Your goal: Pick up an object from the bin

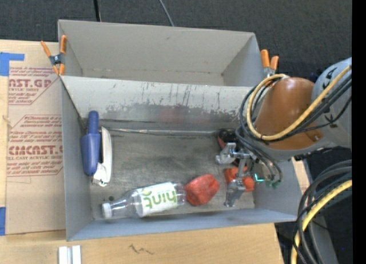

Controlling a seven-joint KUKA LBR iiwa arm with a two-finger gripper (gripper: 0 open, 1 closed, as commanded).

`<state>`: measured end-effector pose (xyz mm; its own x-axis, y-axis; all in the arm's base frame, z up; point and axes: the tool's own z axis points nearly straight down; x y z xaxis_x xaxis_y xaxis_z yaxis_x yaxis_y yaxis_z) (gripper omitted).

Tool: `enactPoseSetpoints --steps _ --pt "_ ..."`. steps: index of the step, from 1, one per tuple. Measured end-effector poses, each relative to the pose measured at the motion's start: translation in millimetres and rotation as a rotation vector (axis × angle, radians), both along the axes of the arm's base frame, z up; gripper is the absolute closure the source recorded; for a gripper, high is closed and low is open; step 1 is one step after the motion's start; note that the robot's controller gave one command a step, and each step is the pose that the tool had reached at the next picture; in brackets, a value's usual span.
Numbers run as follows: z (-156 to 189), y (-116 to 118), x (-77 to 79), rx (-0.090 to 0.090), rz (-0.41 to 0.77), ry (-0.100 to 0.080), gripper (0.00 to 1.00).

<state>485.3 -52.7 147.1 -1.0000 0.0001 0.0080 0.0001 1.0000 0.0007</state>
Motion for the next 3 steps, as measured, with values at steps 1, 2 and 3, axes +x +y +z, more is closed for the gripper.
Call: enactPoseSetpoints --steps 1,2,3 --pt "3.9 0.1 2.0 -0.001 0.001 -0.008 0.00" --pt "-25.7 0.7 6.7 -0.001 0.068 -0.015 0.00" --pt "-62.9 10.3 0.1 -0.001 0.224 -0.015 0.00"
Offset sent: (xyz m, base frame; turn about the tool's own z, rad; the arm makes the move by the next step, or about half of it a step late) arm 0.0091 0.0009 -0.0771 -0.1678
